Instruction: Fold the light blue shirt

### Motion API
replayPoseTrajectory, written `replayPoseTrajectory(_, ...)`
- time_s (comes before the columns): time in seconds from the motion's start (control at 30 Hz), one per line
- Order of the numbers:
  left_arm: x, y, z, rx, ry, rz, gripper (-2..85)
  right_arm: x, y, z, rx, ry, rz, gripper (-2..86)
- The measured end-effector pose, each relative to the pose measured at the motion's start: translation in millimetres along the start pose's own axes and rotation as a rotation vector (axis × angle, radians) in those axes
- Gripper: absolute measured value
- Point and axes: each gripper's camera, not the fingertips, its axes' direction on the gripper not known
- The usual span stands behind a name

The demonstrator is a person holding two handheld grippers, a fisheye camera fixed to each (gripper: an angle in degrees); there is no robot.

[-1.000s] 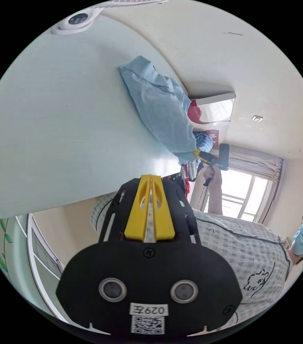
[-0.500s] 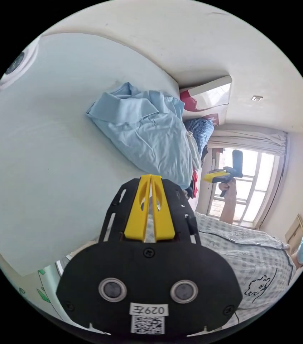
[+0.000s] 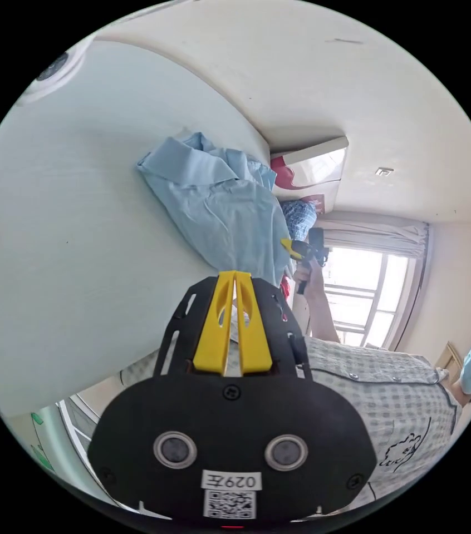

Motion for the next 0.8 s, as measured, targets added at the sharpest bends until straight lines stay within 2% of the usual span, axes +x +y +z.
replayPoseTrajectory(0.1, -5, 9, -19, 0.094, 0.072, 0.037, 1.2, -51, 7, 10, -0.039, -0.014, -0.166, 0.6)
replayPoseTrajectory(0.17, -7, 8, -23, 0.119, 0.082, 0.043, 7.3, -85, 8, 31, -0.145, -0.027, -0.28, 0.4)
replayPoseTrajectory(0.23, -10, -3, -17, 0.07, 0.077, 0.035, 15.9, -119, 11, 82, -0.37, 0.075, -0.384, 0.3)
replayPoseTrajectory(0.27, -10, -6, -14, 0.056, 0.083, 0.035, 16.9, -124, 12, 98, -0.43, 0.11, -0.4, 0.3)
replayPoseTrajectory(0.33, -10, -17, 0, 0.004, 0.149, 0.049, 17.4, -134, 22, 154, -0.629, 0.203, -0.452, 0.5)
replayPoseTrajectory(0.4, -11, -22, 9, -0.039, 0.173, 0.037, 15.6, -141, 30, 177, -0.689, 0.202, -0.483, 0.8)
replayPoseTrajectory(0.43, -13, -23, 14, -0.071, 0.166, 0.007, 10.6, -147, 33, 182, -0.705, 0.172, -0.504, 1.2)
replayPoseTrajectory(0.53, -17, -15, 10, -0.049, 0.091, -0.04, 0.2, -150, 28, 172, -0.723, 0.079, -0.483, 3.6)
replayPoseTrajectory(0.63, -24, -2, -5, -0.014, -0.012, -0.092, -0.7, -131, 4, 123, -0.559, 0.021, -0.389, 7.8)
replayPoseTrajectory(0.67, -25, 1, -9, -0.009, -0.032, -0.101, -0.8, -126, -1, 112, -0.521, 0.057, -0.37, 8.1)
replayPoseTrajectory(0.8, -38, 19, -26, 0.033, -0.084, -0.16, -0.9, -92, -32, 54, -0.305, 0.448, -0.247, 12.0)
